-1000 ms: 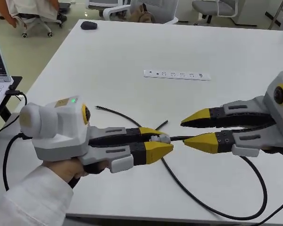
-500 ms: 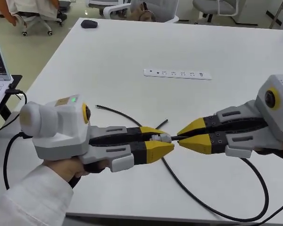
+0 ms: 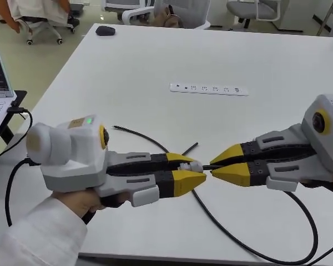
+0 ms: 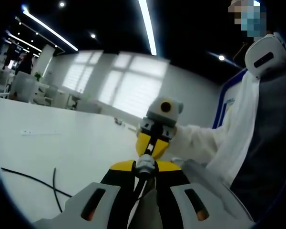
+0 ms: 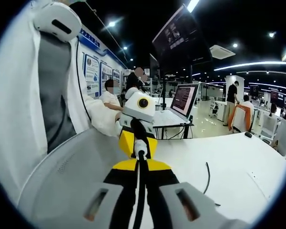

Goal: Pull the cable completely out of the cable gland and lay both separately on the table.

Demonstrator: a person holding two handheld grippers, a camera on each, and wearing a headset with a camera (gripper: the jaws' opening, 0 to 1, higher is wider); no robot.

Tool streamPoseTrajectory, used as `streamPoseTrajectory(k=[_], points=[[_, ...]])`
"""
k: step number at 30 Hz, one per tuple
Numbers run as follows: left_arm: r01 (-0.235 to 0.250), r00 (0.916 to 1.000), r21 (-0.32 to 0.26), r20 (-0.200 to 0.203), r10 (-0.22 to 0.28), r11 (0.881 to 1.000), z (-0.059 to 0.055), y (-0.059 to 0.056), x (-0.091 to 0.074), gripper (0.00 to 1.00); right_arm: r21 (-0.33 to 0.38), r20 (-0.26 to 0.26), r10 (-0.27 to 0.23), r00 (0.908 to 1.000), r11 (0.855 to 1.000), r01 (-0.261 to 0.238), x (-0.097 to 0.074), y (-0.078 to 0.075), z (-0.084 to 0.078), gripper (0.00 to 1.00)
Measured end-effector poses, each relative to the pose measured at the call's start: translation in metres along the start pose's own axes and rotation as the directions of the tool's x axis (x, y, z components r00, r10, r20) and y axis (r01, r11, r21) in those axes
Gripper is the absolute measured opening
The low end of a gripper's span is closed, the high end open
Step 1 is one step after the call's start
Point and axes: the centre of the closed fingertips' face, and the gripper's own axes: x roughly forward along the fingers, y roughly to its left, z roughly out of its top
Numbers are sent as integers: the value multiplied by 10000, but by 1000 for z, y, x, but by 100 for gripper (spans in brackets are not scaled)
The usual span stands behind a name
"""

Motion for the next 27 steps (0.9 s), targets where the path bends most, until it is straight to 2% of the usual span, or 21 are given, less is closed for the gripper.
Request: streamPoseTrajectory(k=[2,16,27], points=[[-44,10000,-18,15,44,10000,0,1,-1,17,2,-151,-91,9998,10000,91,-2,-1,-5,3],[-134,9999,-44,36,134,9999,1,5,-3,17,440,-246,-603,9979,9971,613,-23,-7,-19,3],[-242,9995,-97,196,244,9997,4,6,-4,17,958,-687,-1362,9883,9852,1424,-55,-14,-44,4]])
